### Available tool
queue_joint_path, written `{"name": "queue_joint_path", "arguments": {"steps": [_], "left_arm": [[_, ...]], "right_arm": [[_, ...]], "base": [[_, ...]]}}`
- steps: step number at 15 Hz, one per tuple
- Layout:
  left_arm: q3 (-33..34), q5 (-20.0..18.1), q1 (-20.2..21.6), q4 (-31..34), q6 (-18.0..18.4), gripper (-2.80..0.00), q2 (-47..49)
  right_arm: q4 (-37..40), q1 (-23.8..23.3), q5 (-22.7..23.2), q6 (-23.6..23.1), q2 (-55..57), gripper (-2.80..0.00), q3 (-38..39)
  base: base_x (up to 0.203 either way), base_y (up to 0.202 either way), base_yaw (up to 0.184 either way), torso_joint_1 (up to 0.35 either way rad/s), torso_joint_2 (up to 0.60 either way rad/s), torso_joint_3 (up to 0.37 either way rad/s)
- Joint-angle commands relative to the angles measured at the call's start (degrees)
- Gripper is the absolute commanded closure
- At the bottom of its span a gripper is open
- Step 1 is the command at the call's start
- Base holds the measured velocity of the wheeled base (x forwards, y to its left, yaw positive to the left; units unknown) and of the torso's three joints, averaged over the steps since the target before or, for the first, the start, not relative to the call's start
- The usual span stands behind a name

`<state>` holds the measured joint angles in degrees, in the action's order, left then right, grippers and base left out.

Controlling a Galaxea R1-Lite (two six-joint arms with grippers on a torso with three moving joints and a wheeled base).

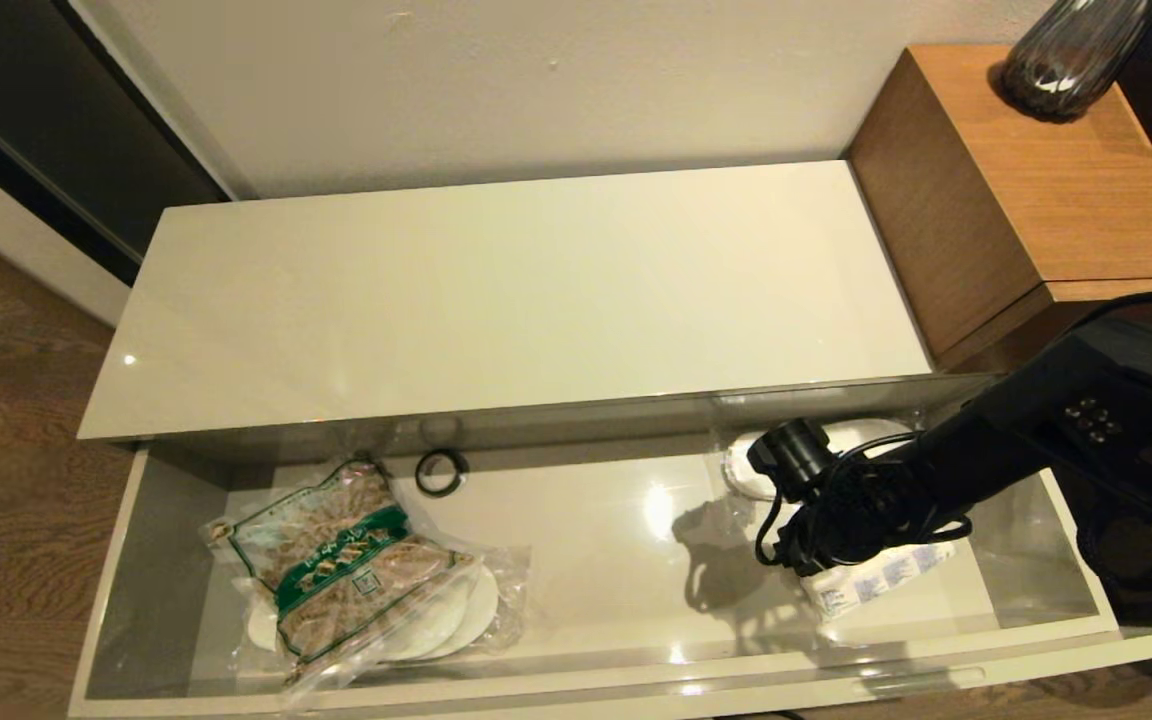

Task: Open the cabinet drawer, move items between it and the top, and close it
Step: Take out the disposable slippers from the drawer

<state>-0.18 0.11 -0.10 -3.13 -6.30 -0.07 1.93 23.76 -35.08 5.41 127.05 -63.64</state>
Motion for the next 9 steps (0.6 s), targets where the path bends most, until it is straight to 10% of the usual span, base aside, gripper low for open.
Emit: {"name": "queue_joint_path", "arguments": {"steps": [1, 9], "left_arm": [[0.0, 0.1, 0.0, 0.0, 0.0, 0.0, 0.1], [0.0, 0.0, 0.0, 0.0, 0.0, 0.0, 0.1]], "right_arm": [[0.0, 0.0, 0.2, -0.9, 1.3, -2.8, -1.4], [-6.8, -0.2, 0.2, -7.5, 5.9, -2.8, -6.7]], "base": [[0.0, 0.0, 0.0, 0.0, 0.0, 0.0], [0.0, 0.0, 0.0, 0.0, 0.0, 0.0]]}}
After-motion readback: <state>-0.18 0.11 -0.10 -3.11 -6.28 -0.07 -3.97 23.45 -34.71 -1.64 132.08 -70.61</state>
